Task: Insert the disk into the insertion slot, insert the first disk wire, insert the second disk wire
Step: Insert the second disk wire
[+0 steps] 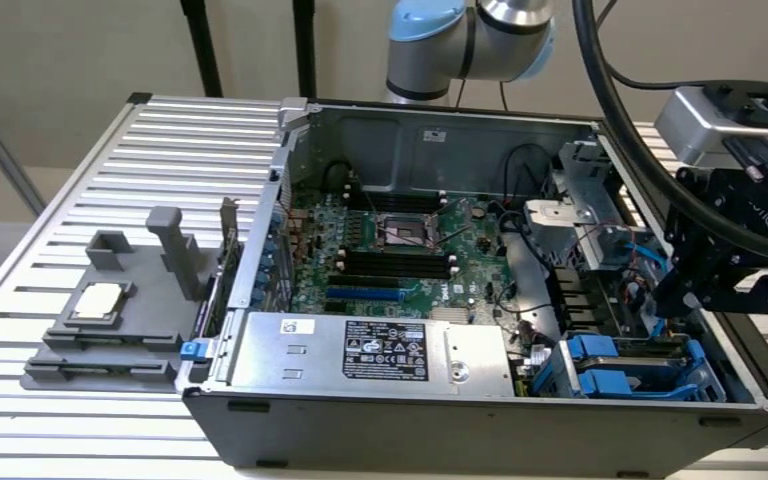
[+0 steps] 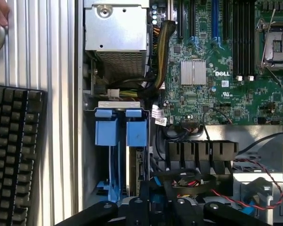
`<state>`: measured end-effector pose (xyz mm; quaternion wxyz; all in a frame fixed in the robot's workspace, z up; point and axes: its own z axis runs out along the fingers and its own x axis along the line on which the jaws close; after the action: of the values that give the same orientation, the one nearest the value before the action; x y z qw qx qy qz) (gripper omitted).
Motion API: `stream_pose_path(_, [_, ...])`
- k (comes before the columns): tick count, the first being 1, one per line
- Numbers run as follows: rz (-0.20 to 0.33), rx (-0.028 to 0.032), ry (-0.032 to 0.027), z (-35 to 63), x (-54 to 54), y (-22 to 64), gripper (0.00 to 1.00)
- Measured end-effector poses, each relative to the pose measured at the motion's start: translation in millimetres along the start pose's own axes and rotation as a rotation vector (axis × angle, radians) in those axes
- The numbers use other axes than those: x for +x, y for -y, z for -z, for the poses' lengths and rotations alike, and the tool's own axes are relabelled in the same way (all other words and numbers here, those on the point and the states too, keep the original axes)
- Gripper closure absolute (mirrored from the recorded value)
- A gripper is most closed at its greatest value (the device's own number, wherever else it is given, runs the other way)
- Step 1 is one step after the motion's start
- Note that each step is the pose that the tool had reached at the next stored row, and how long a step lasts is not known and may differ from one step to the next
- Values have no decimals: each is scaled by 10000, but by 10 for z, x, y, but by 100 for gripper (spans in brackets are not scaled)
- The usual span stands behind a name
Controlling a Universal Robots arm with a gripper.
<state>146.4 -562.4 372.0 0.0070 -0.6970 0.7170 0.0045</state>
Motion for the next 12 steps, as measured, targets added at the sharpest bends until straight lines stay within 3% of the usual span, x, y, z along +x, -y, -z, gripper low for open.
stream_pose_path(1, [10,-4,-2,-1,-5,2,76])
stream_pose_path(2, [19,-7,-4,0,-7,3,82])
stream_pose_path(12, [146,-13,-9,0,-9,-2,82])
